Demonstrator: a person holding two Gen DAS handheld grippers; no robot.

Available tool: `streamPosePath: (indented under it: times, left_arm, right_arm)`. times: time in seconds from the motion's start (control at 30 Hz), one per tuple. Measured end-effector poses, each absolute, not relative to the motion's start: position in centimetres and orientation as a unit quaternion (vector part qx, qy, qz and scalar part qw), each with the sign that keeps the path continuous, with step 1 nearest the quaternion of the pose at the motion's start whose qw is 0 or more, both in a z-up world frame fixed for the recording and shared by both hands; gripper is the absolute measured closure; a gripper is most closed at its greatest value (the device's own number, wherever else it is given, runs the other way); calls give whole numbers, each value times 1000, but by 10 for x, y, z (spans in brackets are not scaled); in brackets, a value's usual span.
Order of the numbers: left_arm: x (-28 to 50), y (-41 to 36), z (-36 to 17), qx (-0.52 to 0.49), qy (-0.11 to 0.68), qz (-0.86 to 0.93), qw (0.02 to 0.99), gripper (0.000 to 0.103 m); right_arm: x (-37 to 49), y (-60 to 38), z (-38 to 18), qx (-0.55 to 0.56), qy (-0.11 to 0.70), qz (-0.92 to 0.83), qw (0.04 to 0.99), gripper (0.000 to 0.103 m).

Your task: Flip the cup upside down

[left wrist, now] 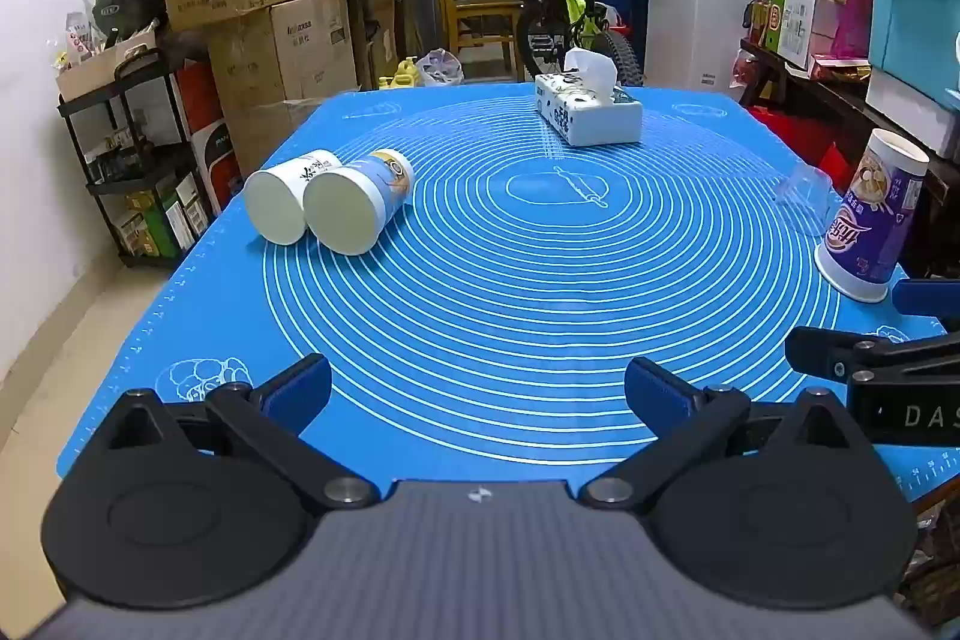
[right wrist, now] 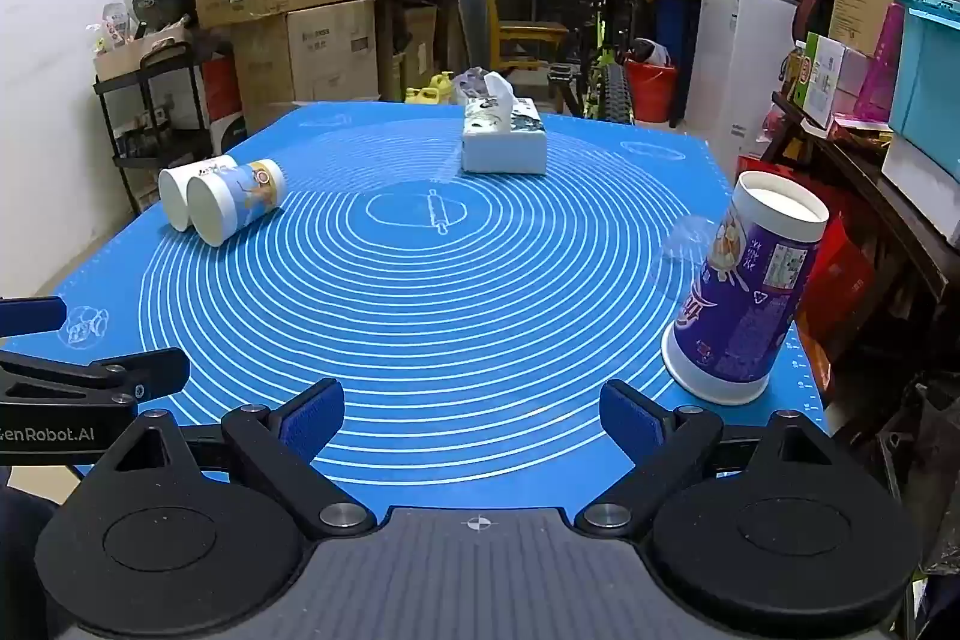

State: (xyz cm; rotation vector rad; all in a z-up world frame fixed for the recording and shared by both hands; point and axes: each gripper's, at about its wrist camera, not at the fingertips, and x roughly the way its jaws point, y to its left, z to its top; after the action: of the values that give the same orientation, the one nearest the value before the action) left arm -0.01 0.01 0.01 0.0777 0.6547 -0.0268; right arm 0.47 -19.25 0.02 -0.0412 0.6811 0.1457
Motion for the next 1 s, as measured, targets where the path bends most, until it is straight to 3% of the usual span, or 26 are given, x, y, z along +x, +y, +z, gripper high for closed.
streamPosePath:
  times: [1.0]
  left_arm:
    - [-2, -1, -2, 44, 324, -12, 945, 0]
  right_arm:
    - [5, -193, -1, -23, 335, 72, 939, 10]
